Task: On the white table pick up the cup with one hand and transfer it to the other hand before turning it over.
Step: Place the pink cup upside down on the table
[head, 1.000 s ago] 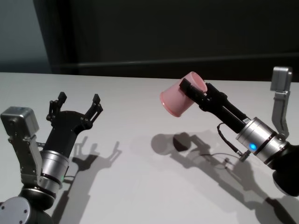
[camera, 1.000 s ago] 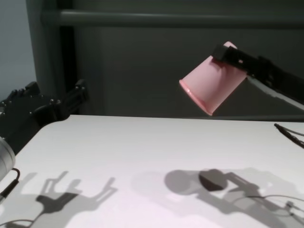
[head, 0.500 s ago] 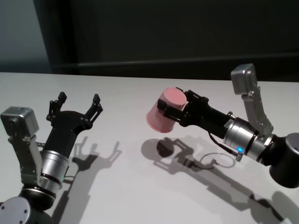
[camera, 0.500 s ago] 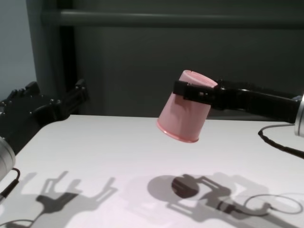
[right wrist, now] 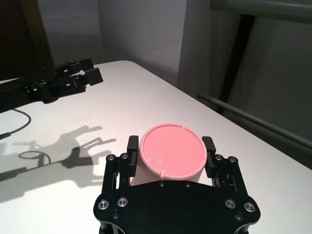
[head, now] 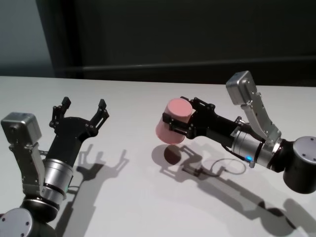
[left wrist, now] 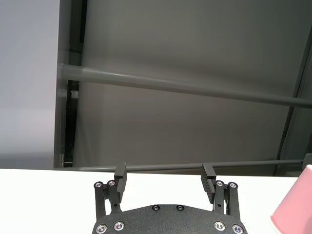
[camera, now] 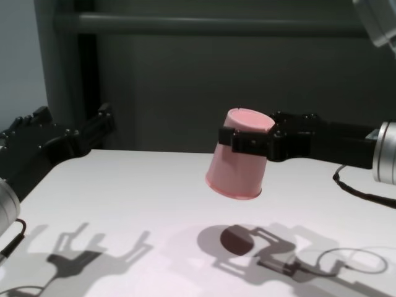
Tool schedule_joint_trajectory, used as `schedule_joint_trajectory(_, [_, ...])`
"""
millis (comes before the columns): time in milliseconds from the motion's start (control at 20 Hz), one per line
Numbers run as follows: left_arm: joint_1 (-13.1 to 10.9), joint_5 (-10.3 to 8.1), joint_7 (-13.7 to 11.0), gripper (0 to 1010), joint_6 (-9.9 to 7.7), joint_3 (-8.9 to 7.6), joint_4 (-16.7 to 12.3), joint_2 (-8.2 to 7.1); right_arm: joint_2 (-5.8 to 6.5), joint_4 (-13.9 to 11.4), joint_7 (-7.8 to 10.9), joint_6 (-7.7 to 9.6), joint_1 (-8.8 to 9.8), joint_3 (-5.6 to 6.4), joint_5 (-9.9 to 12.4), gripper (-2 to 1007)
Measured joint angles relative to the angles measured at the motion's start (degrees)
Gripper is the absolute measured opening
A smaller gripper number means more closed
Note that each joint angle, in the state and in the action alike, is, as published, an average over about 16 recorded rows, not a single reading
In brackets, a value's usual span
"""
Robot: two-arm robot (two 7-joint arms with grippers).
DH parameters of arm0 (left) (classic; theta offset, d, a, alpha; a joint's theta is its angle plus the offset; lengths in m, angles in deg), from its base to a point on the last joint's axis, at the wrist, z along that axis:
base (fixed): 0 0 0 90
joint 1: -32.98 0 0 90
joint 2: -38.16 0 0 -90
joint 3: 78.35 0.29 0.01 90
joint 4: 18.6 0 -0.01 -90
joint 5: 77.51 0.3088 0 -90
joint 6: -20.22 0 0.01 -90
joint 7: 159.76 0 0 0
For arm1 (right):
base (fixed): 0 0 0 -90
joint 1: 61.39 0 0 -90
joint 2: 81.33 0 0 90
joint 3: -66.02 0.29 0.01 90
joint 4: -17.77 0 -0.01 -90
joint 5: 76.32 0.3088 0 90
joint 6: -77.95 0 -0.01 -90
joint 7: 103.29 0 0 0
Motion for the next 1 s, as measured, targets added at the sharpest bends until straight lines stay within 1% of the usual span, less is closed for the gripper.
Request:
schedule_joint_trajectory(300, [0.00, 0.00, 0.00, 1003, 0.00, 0.00, 0.00, 0.00, -0.59, 1.85, 0.34, 0.56, -1.22, -1.03, -3.42, 756])
schedule_joint_trajectory(500, [0.00, 0.00, 0.00, 1003, 0.00, 0.00, 0.00, 0.00, -1.26, 3.36, 0.74, 0.72, -1.72, -1.33, -4.88, 756])
schedule_joint_trajectory(700, [0.00, 0.00, 0.00, 1003, 0.00, 0.00, 0.00, 0.00, -2.11, 4.93, 1.24, 0.70, -1.92, -1.28, -5.70, 756])
schedule_joint_trajectory(1000, [0.00, 0.00, 0.00, 1003, 0.00, 0.00, 0.00, 0.00, -3.39, 7.17, 2.13, 0.51, -1.91, -0.82, -6.11, 756])
